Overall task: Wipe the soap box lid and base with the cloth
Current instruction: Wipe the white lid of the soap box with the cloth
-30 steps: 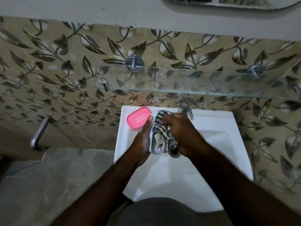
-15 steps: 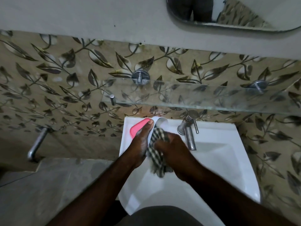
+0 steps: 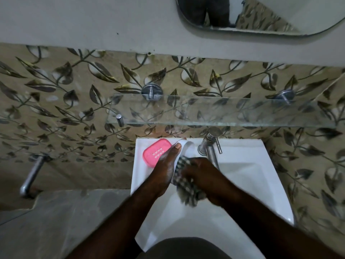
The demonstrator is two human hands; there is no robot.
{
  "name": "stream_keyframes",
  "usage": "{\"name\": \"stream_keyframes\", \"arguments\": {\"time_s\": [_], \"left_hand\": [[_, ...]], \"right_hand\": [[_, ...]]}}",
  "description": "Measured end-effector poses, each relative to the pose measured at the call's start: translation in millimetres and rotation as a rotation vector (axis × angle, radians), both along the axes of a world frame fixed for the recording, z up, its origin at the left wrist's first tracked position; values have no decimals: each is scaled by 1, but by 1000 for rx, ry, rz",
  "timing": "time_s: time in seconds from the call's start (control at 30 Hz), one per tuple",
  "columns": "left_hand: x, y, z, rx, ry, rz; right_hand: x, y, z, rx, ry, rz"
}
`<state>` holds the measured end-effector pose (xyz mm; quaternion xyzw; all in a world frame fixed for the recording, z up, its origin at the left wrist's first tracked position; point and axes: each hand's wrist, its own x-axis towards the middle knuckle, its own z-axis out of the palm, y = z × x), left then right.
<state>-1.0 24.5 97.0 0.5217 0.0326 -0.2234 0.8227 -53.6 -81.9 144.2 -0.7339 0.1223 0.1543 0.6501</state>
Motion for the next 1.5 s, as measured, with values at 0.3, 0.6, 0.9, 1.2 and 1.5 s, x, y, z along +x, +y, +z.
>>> {"name": "stream_keyframes", "arguments": {"time_s": [0.3, 0.6, 0.9, 1.2, 1.5], "left_hand": [[2, 6, 8, -49, -25, 12], [-5, 6, 14, -103, 22, 2], [-12, 1, 23, -125, 84, -61], [4, 9, 22, -82, 132, 83], [8, 4, 21, -29, 138, 162]], "right_hand": [[-11, 16, -10, 64, -32, -33], [4, 14, 1, 190, -88, -189], [18, 2, 25, 289, -117, -262], [-14, -11, -22, -769, -663, 355], [-19, 16, -14, -111, -185, 34]]}}
